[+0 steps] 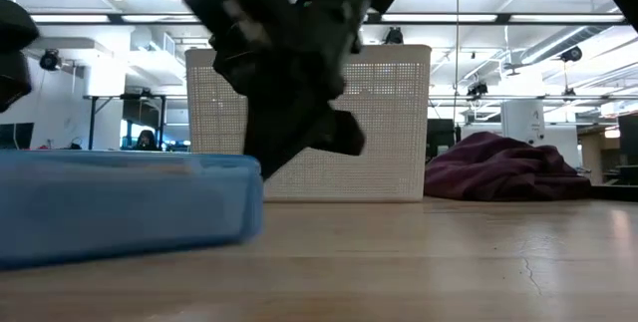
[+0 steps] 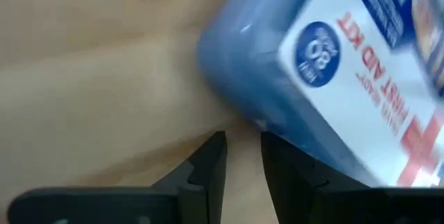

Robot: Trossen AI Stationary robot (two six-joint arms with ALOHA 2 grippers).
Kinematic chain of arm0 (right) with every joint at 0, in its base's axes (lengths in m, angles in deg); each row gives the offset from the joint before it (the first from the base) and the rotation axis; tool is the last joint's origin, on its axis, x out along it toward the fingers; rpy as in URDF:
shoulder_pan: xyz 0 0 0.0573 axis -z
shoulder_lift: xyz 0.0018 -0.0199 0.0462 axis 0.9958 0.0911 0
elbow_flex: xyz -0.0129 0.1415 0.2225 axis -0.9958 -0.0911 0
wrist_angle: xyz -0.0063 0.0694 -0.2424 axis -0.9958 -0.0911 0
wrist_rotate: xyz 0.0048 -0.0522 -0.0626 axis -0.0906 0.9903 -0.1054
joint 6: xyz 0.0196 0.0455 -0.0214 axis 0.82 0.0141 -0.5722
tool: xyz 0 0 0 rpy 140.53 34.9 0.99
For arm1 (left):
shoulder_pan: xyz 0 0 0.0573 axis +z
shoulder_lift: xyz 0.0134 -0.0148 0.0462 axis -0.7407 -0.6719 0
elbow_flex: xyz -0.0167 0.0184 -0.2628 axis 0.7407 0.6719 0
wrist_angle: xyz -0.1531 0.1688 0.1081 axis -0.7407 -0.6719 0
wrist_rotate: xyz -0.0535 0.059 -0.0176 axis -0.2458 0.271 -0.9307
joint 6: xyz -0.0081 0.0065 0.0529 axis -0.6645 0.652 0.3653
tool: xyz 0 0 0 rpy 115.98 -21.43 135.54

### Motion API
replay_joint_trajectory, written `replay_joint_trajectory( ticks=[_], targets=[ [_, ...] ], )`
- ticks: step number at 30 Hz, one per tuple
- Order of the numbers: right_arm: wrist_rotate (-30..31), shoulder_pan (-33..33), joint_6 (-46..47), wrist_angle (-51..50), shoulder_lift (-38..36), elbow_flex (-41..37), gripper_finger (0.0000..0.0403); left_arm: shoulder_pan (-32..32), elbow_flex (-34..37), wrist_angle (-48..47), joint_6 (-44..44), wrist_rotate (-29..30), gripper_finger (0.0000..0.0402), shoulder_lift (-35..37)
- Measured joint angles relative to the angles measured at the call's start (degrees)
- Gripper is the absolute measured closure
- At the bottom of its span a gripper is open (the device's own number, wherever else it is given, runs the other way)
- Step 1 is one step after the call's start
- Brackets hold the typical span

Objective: Pick & place medical supplies in basket/bin
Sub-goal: Put the first aid kit into the white bin

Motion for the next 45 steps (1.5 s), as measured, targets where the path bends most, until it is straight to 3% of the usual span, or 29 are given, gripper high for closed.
replay_joint_trajectory(
  ticks=[3,5,9,12,17,22,28,33,45],
  targets=[
    [-0.5,-0.5,-0.4,-3.1,-0.1,0.6,0.0394,0.3,0.4,-1.8,0.3,6.6,0.0321,0.5],
    [3.4,-0.6,-0.8,-7.2,-1.0,1.1,0.0394,0.5,0.3,-1.8,0.6,9.4,0.0321,0.7],
    [14.8,-0.1,-3.8,-11.7,-4.7,1.8,0.0394,0.5,0.3,-1.3,0.7,10.8,0.032,0.9],
    [16.2,0.4,-4.4,-10.7,-7.3,1.8,0.0394,0.5,0.6,-1.6,0.7,10.7,0.032,0.9],
    [15.5,1.4,-4.2,-8.5,-7.9,1.7,0.0394,0.5,0.6,-1.9,0.7,10.8,0.032,0.9],
    [13.0,1.8,-4.1,-8.0,-4.1,1.5,0.0394,0.5,0.0,-1.8,0.7,10.5,0.032,0.9],
    [12.5,2.1,-5.4,-6.6,-2.7,1.5,0.0394,0.3,-1.0,-1.6,0.7,8.3,0.032,0.1],
    [8.0,2.4,-5.7,-6.2,-1.4,0.1,0.0394,0.3,-0.9,-0.7,0.7,5.0,0.032,-1.5],
    [0.1,0.9,-4.8,-3.9,-2.9,-1.1,0.0394,3.9,-0.7,-0.4,1.2,10.2,0.032,-3.3]
  ],
)
